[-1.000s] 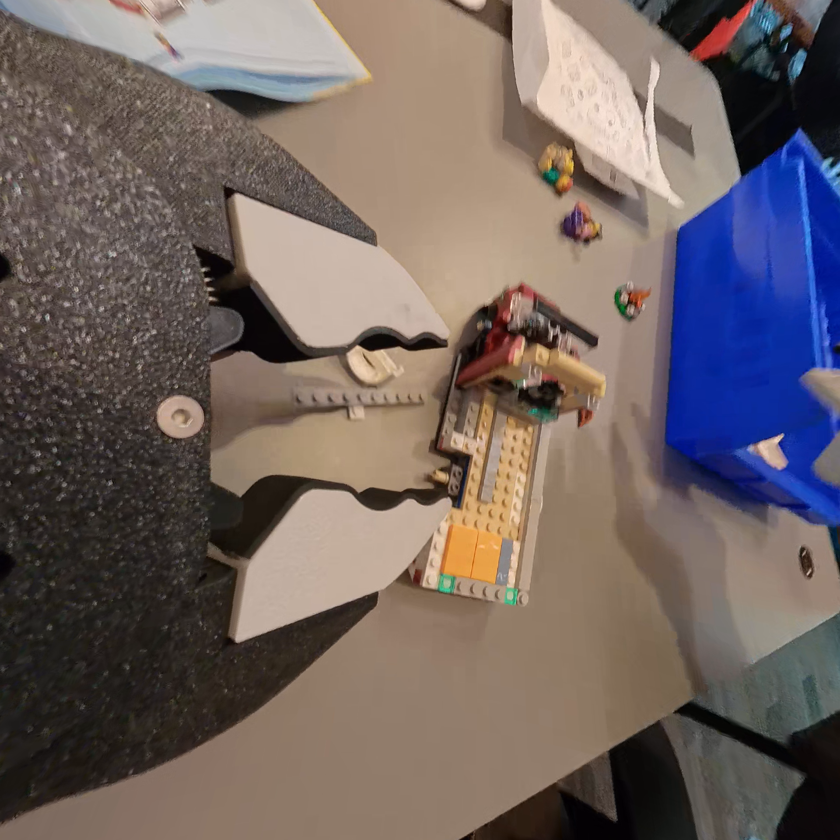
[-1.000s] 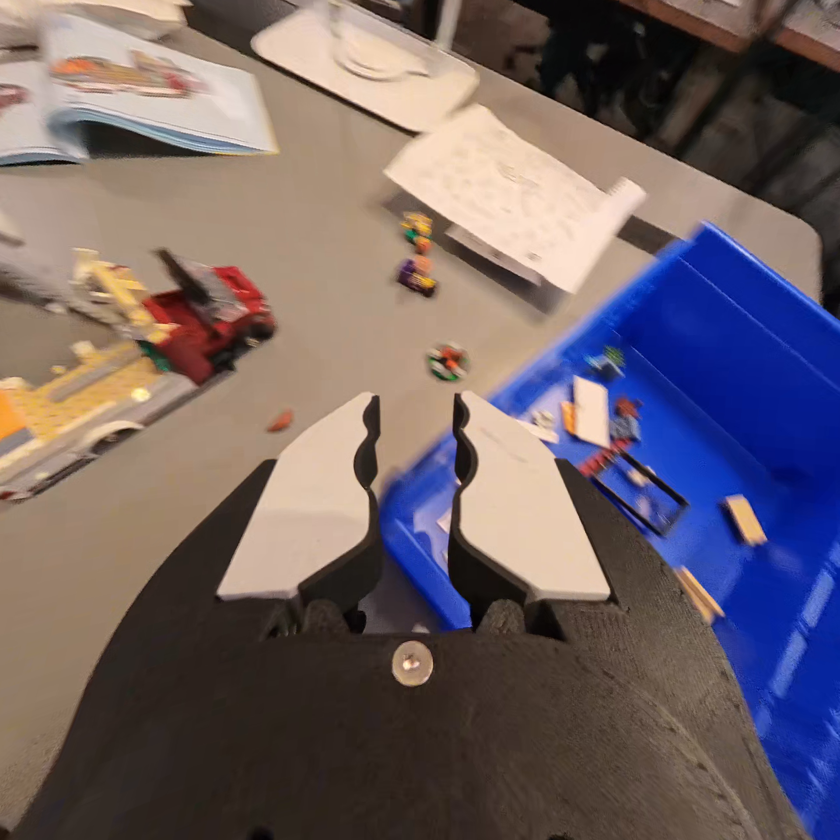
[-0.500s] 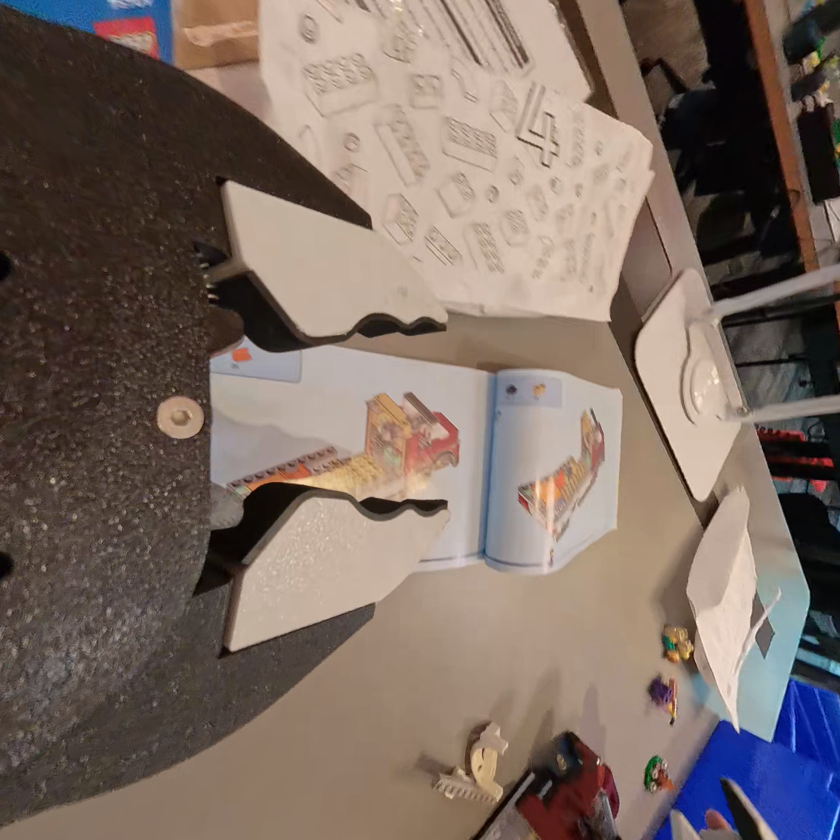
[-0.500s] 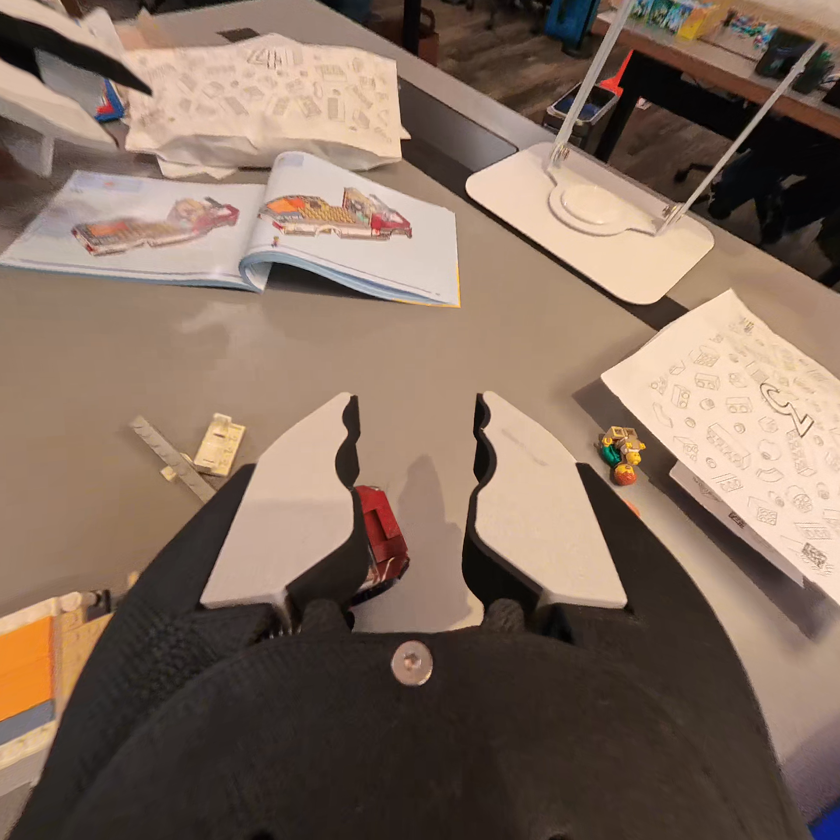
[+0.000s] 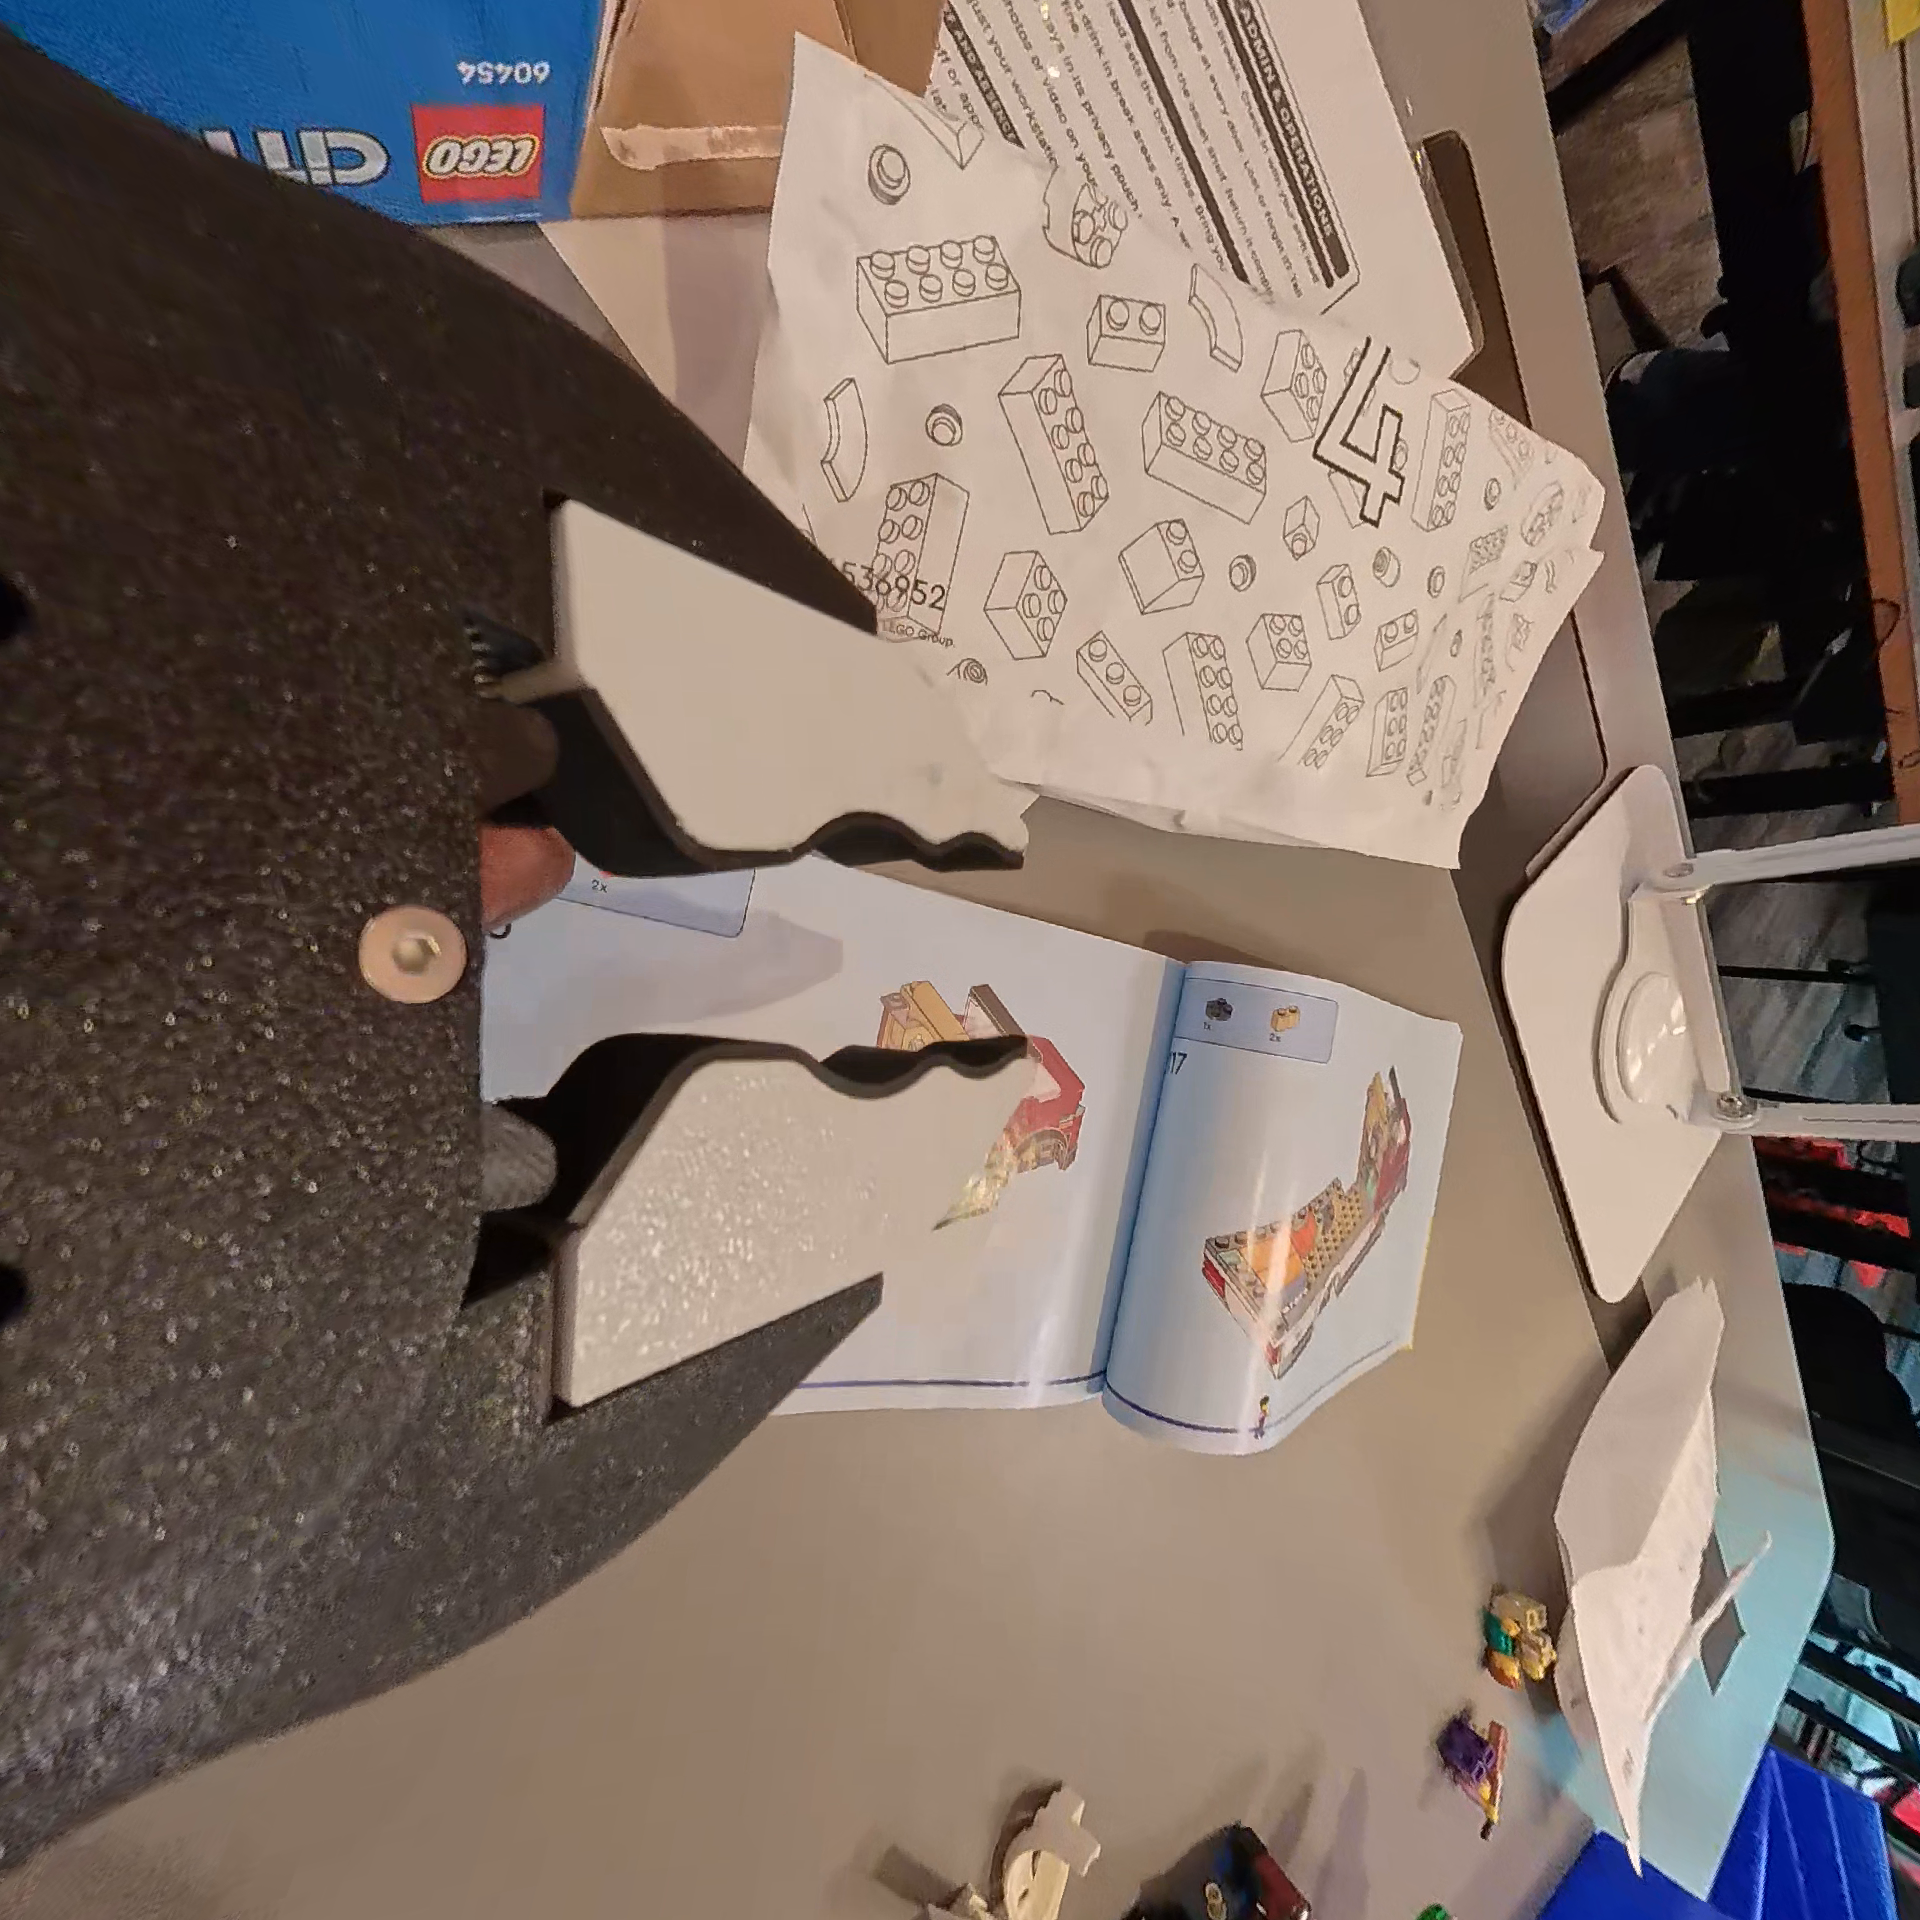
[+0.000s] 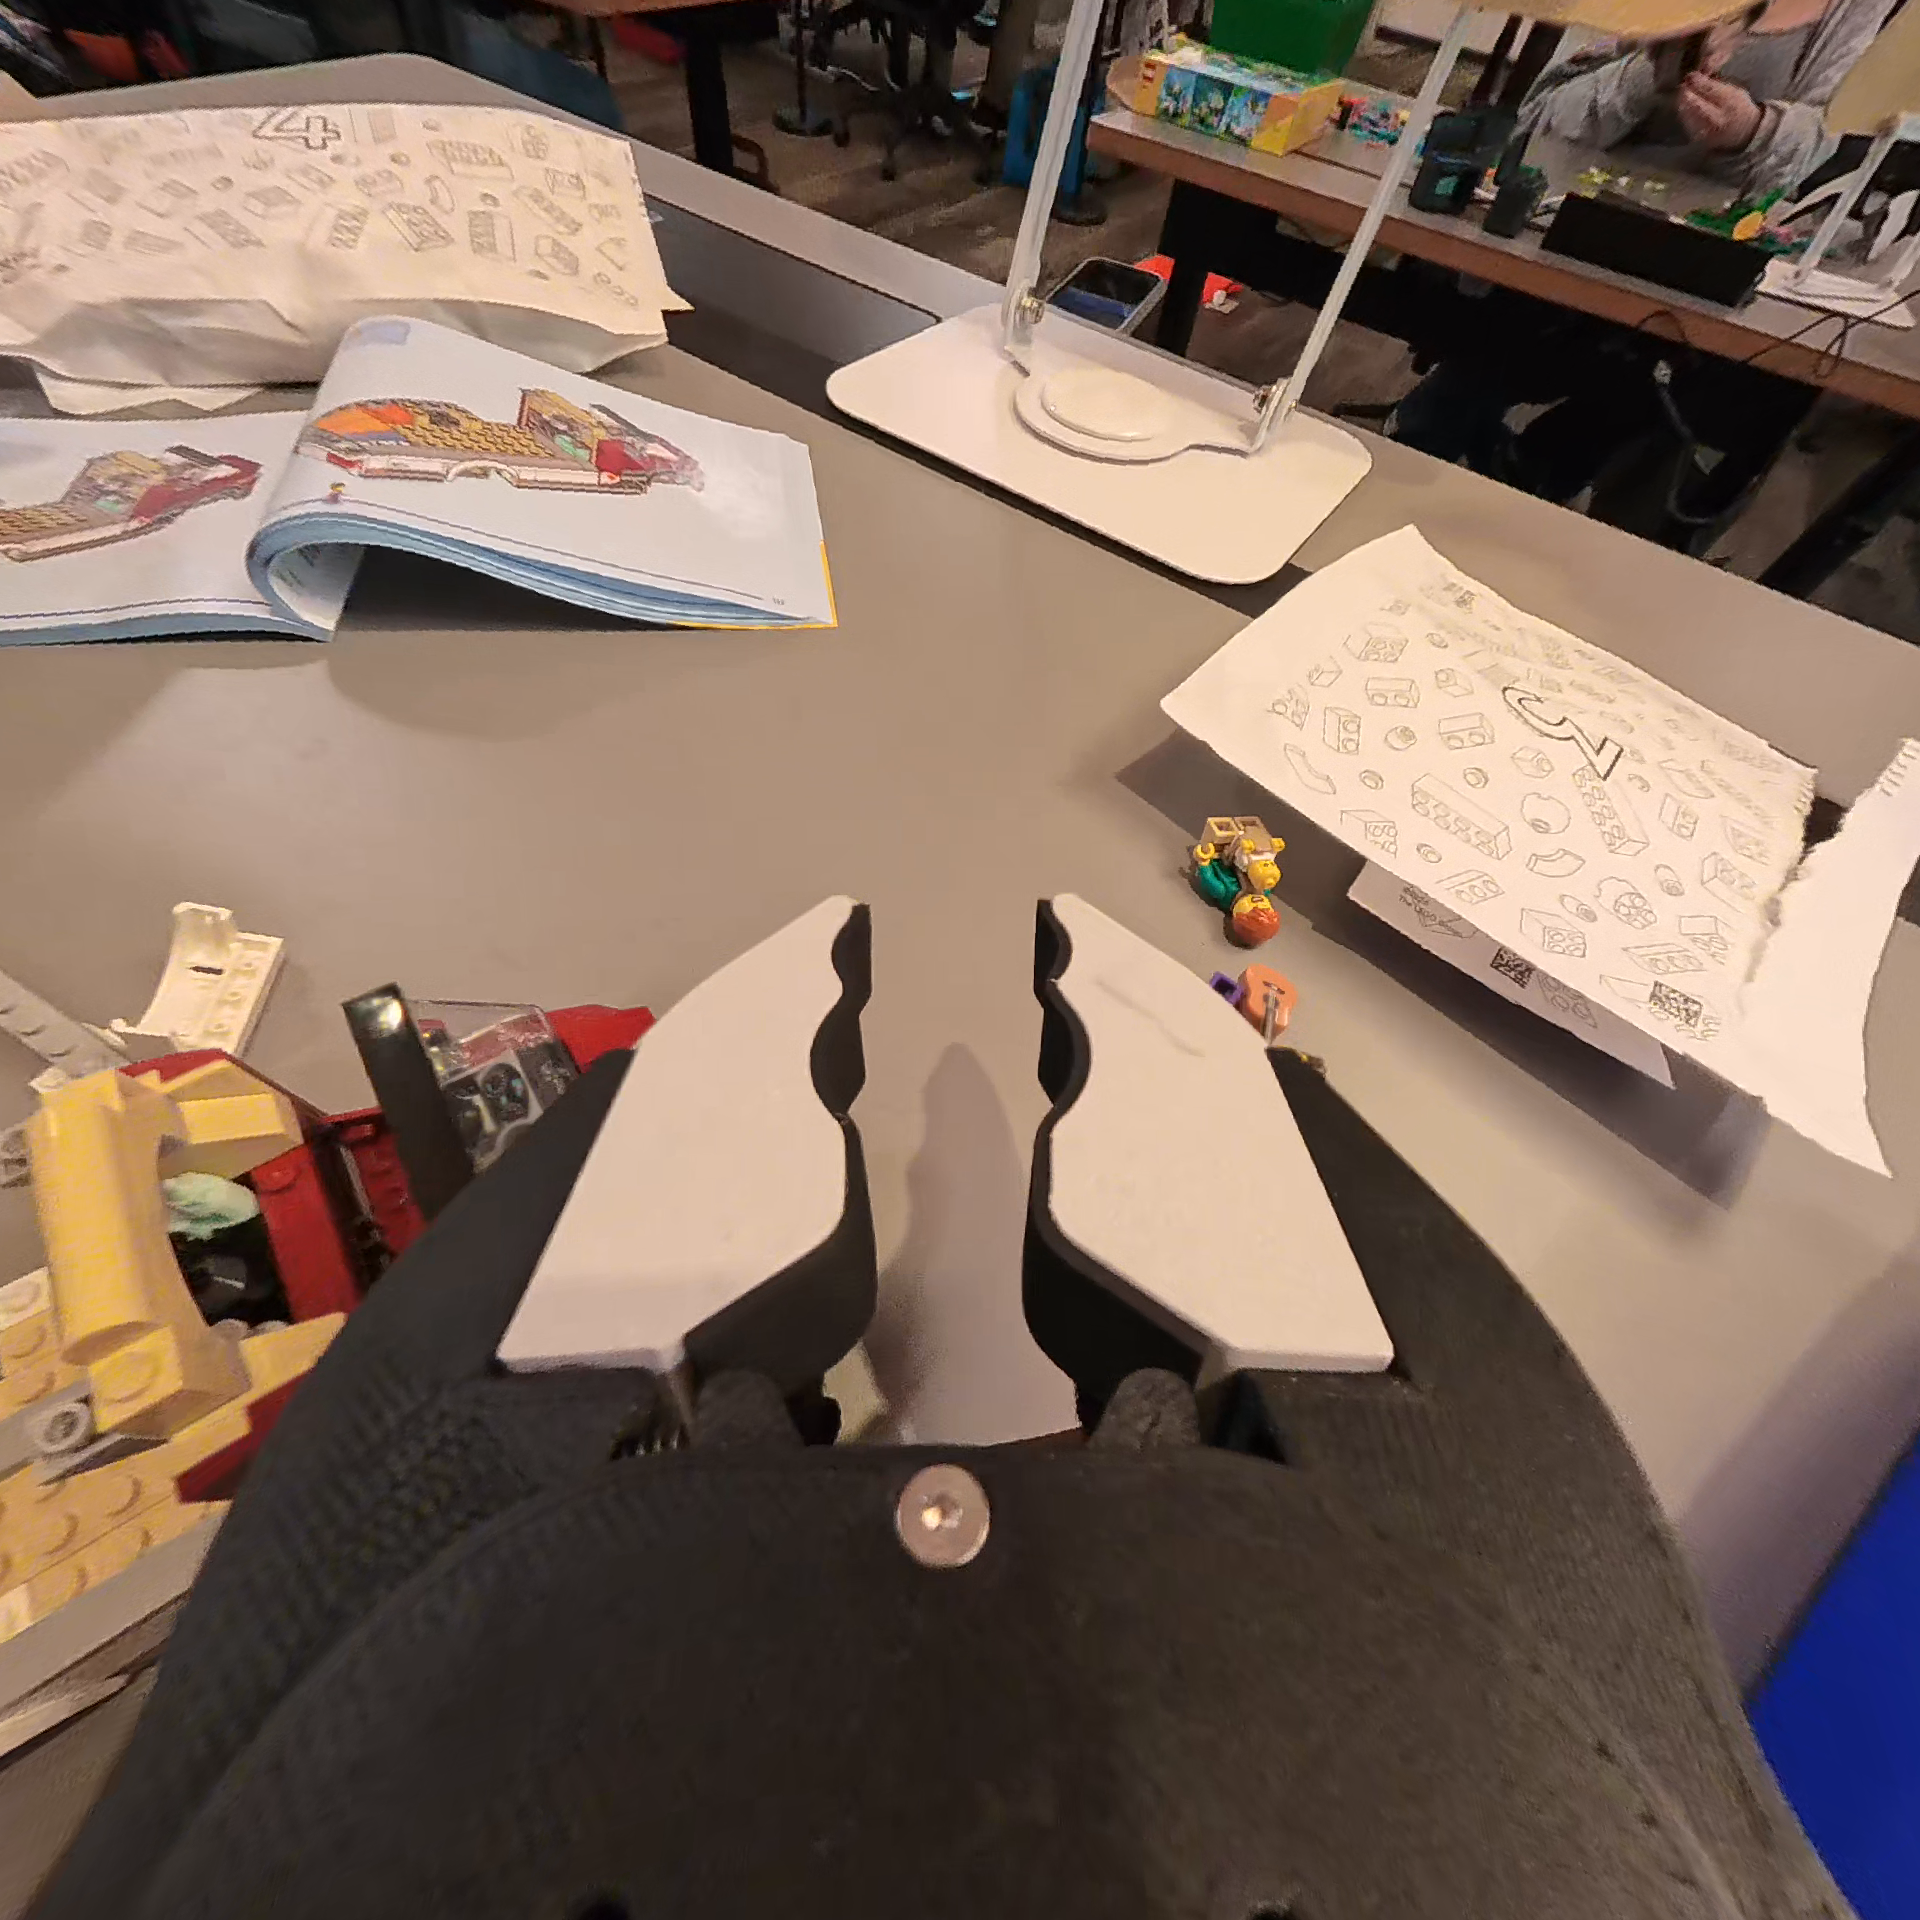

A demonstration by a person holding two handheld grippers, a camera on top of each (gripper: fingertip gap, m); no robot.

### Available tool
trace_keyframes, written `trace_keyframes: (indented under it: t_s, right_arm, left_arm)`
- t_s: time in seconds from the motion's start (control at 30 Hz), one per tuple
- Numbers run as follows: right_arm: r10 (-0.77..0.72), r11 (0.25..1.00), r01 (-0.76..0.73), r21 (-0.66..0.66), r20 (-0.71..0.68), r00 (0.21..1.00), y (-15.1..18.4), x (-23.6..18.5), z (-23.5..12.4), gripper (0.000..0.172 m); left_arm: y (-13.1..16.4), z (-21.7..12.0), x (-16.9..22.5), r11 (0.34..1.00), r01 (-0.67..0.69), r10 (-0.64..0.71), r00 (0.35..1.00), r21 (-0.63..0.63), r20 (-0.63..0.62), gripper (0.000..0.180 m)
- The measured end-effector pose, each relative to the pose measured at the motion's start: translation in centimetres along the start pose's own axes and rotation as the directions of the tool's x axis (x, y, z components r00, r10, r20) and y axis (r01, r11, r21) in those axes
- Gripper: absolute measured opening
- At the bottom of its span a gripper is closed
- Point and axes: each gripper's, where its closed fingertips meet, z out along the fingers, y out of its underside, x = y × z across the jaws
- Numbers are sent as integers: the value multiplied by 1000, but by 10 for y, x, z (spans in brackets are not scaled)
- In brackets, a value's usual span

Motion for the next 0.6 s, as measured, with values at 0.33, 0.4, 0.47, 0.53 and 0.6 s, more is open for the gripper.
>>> trace_keyframes:
  t_s: [0.33,0.4,0.47,0.53,0.6]
  right_arm:
    - [18,1000,-18,15,13,1000,2,-1,-2,24]
    - [17,1000,-17,19,20,1000,1,-4,-2,23]
    - [21,999,-22,30,32,999,-1,-7,-3,23]
    - [22,999,-24,36,40,999,-3,-9,-3,23]
    - [25,999,-26,34,44,999,-2,-10,-3,22]
  left_arm:
    - [8,-5,-26,998,60,-62,992,19,110,34]
    - [10,-7,-26,998,61,-63,991,16,116,34]
    - [11,-8,-26,998,64,-66,990,16,121,35]
    - [11,-10,-28,997,68,-70,989,23,130,35]
    - [14,-11,-29,997,80,-80,989,7,127,36]
